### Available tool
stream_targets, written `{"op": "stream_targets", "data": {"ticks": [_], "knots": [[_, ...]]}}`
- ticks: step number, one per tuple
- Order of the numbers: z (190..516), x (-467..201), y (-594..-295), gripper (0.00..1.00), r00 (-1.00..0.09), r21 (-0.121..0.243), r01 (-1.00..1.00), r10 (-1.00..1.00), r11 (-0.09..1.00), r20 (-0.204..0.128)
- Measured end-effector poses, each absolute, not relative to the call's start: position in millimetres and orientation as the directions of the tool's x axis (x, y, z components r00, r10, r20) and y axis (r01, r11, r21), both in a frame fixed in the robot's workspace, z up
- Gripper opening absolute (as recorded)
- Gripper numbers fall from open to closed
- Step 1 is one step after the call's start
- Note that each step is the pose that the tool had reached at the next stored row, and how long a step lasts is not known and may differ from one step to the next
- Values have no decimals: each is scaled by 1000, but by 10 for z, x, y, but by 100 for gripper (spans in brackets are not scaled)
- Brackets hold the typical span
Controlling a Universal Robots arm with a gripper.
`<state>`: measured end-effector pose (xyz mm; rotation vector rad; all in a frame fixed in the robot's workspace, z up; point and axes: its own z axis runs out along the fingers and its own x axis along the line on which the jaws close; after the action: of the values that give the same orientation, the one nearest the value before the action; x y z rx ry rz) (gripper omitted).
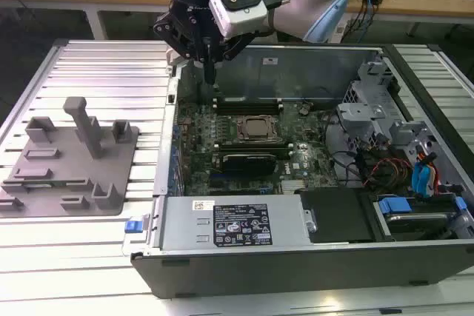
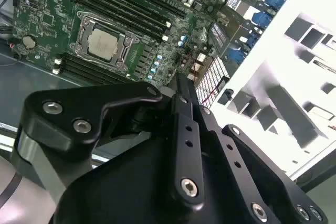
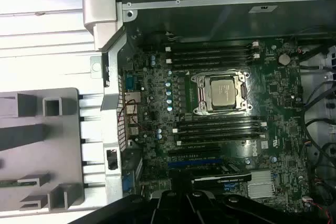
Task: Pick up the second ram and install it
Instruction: 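Reach for the second ram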
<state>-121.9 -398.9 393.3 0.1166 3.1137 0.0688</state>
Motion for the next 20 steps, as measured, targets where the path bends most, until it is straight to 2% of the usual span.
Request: {"op": "stream_targets", "data": {"ticks": [20], "knots": [[3933, -1518, -3989, 8, -997, 45, 74, 75, 996, -24]]}}
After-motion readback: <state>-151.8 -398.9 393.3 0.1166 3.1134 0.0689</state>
